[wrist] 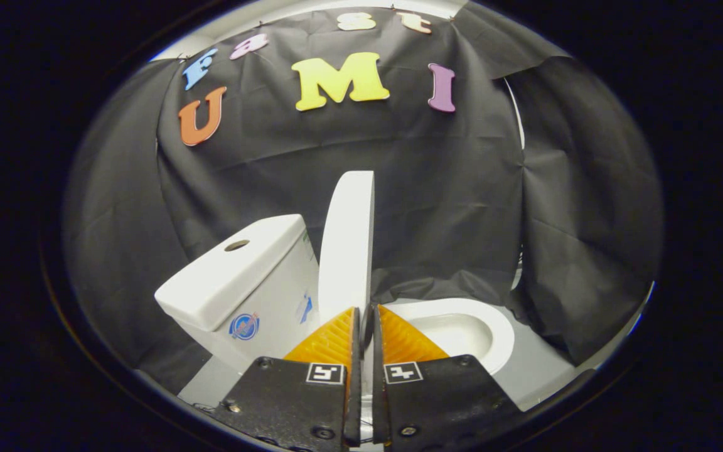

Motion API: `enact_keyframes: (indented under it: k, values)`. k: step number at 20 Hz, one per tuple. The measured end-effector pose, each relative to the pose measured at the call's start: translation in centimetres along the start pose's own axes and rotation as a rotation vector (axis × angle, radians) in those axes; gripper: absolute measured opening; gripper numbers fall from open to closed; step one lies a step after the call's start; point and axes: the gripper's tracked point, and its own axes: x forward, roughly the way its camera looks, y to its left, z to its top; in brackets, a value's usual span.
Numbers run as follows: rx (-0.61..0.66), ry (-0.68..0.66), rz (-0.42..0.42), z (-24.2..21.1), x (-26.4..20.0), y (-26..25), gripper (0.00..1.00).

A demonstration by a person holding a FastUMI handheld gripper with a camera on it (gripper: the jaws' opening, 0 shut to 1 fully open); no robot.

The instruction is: Open the toilet lid.

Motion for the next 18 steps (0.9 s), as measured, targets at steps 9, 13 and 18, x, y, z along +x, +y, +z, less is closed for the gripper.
enact_keyframes:
  k: [9,13,18]
  values:
    - [-0.062,0.001,0.033,-0.1,0.3,3.6,0.12]
    - [-0.087,0.010,0.049,-0.5,0.5,5.2,0.14]
    - [-0.167,0.039,0.075,-1.2,1.1,6.9,0.15]
